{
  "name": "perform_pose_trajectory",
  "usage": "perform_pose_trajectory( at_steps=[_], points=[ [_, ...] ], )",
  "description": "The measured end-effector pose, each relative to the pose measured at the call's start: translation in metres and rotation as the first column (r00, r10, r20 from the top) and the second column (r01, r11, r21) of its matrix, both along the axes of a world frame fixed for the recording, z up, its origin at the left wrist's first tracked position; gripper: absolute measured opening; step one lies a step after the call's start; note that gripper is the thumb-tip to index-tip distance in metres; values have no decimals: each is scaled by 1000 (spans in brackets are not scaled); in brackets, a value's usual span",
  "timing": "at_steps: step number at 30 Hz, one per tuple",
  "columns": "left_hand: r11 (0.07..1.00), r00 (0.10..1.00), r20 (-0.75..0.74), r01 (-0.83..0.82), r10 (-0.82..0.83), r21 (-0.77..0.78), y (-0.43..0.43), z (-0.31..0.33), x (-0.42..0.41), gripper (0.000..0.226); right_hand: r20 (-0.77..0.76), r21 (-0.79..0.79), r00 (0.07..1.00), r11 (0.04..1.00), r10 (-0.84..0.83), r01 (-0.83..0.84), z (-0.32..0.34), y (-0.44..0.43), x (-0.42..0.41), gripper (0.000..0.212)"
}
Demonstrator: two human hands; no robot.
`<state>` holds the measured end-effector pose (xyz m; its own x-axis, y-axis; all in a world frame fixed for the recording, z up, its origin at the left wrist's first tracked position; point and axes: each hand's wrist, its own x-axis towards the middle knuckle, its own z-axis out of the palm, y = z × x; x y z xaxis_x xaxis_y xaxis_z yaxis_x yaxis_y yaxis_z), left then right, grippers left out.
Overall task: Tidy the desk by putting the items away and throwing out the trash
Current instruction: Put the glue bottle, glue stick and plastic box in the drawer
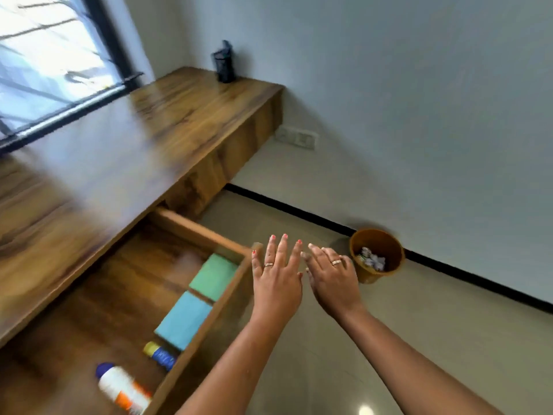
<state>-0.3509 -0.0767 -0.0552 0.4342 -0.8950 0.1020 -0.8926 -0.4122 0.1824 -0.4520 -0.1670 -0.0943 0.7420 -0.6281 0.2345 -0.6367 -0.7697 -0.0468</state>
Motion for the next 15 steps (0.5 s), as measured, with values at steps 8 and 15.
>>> perform_pose_trajectory(
  at_steps=[8, 15],
  points=[
    [831, 883, -35, 452, -467, 325, -134, -39, -140, 65, -203, 118, 873, 874, -443, 471, -36, -77, -190, 31],
    [577, 659, -29, 679, -752, 453, -197, -77, -284, 66, -304, 176, 629, 606, -716, 775, -64, -78, -350, 36]
  ],
)
